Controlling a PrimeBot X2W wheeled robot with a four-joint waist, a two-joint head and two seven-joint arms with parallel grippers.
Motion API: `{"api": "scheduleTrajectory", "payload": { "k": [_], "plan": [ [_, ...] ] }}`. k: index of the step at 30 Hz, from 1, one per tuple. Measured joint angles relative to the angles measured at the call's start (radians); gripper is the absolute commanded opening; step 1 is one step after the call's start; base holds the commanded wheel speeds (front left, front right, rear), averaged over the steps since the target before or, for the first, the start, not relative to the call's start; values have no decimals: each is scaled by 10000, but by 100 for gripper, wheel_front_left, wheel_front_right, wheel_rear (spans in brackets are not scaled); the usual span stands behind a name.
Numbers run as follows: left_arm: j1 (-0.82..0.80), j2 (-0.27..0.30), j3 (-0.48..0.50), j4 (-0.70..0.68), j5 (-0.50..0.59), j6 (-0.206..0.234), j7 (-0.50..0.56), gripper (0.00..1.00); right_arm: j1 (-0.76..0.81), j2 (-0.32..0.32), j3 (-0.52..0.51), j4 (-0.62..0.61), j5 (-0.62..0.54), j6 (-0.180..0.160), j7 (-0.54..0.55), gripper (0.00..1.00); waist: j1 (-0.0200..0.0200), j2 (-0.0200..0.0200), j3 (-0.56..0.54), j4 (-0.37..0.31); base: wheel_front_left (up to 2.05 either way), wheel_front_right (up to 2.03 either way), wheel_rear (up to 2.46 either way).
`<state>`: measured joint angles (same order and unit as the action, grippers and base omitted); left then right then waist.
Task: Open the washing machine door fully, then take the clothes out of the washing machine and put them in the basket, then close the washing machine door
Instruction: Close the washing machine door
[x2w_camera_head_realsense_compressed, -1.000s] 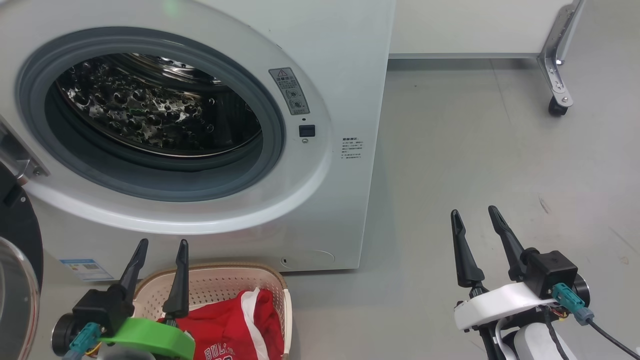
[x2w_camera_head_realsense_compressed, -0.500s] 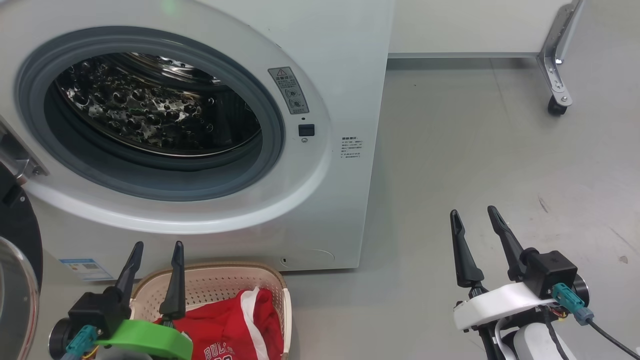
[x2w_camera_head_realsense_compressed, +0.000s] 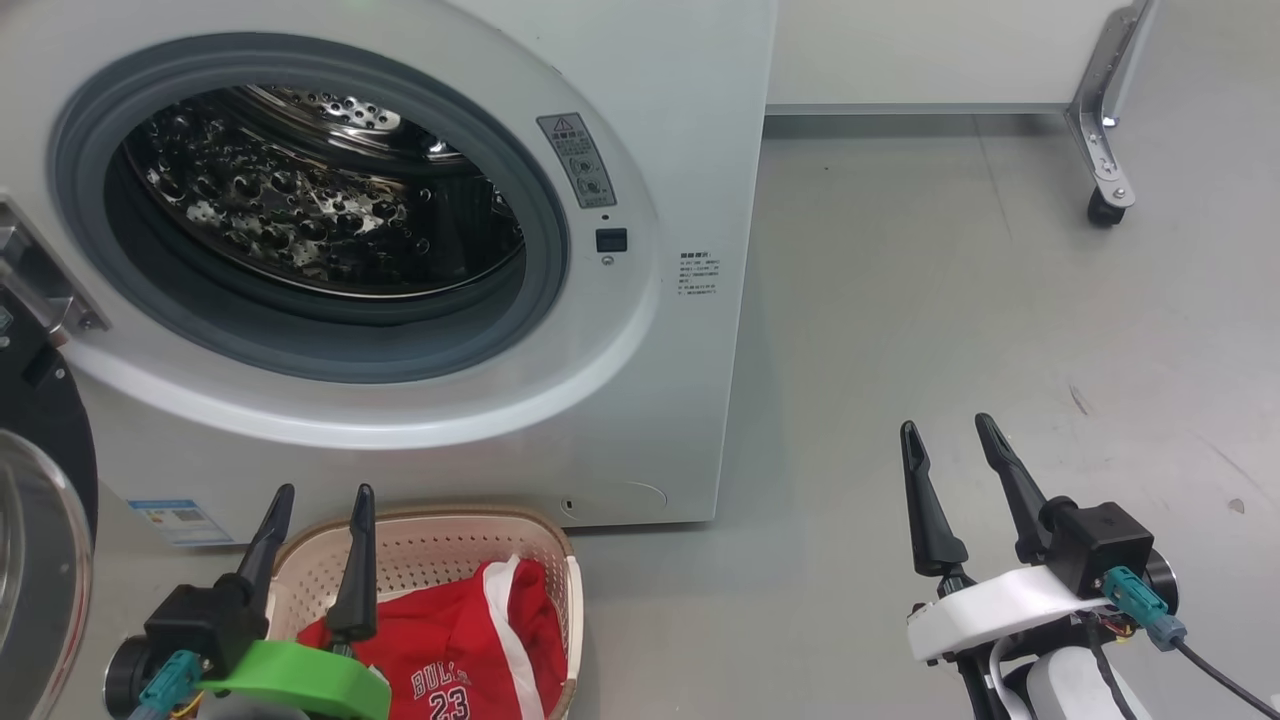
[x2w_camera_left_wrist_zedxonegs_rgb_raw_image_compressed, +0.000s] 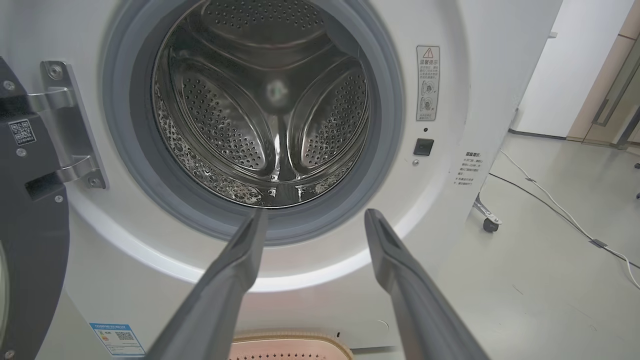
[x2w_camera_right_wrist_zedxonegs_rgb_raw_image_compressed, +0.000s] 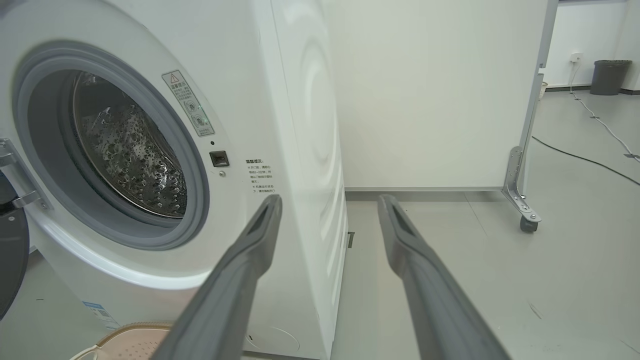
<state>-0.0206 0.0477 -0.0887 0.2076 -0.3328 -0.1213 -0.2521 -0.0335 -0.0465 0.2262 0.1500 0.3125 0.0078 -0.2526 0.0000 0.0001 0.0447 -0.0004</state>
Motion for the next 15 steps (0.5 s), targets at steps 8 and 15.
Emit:
{"api": "scheduleTrajectory", "payload": {
  "k": [8,15],
  "plan": [
    [3,0,-25,44,2,0,0,100,2,0,6,52,0,2,0,100,0,0,-97,22,-116,116,0],
    [10,-4,4,40,105,0,0,100,12,2,19,77,0,6,0,100,0,0,-156,55,-143,143,0]
  ]
}}
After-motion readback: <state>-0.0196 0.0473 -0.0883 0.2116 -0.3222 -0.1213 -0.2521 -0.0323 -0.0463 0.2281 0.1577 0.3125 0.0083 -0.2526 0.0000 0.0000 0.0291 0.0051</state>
